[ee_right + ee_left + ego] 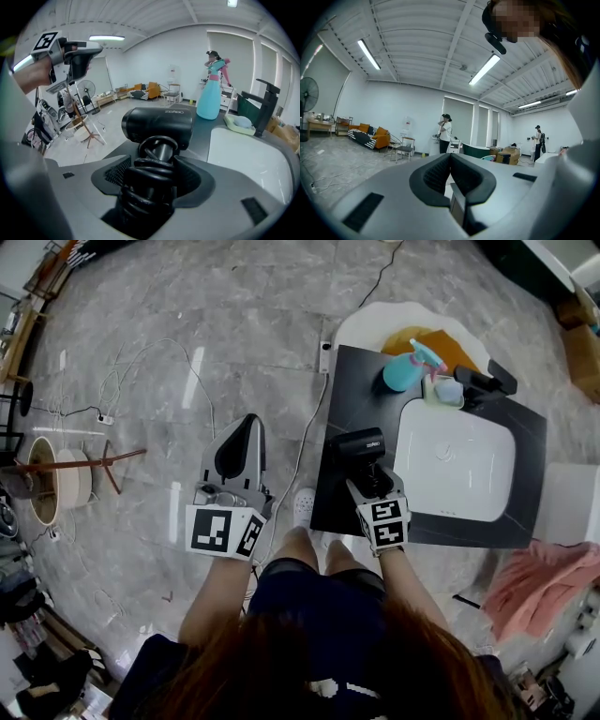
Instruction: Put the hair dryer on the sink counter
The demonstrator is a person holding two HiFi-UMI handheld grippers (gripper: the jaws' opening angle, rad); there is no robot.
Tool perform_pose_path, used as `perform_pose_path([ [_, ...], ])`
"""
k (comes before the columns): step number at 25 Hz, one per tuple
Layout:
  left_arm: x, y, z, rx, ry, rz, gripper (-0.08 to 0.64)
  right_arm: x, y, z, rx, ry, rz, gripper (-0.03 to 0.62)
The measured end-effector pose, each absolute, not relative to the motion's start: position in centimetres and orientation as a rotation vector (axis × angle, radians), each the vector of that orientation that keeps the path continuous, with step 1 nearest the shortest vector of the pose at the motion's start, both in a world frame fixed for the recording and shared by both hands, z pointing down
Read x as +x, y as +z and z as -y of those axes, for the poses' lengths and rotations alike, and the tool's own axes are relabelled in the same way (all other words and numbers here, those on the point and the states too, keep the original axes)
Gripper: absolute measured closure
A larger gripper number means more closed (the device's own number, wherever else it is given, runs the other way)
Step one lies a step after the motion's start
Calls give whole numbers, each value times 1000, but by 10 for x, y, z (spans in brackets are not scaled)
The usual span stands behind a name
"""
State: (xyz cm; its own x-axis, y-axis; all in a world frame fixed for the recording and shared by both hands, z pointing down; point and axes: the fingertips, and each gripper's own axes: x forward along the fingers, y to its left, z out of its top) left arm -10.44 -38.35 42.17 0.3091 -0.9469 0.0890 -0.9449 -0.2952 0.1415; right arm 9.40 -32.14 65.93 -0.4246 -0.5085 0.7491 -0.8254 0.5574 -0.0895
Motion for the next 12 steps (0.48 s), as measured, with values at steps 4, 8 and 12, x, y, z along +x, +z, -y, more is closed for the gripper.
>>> perform_pose_path([
  [4,-107,422,390,2396,-28,1758,541,99,669,322,1044,597,2069,293],
  [8,-105,420,391,2398,-29,1757,541,99,672,319,1032,605,2045,290],
  [12,-97,417,390,2413,-28,1749,541,103,675,316,1012,664,2040,212],
])
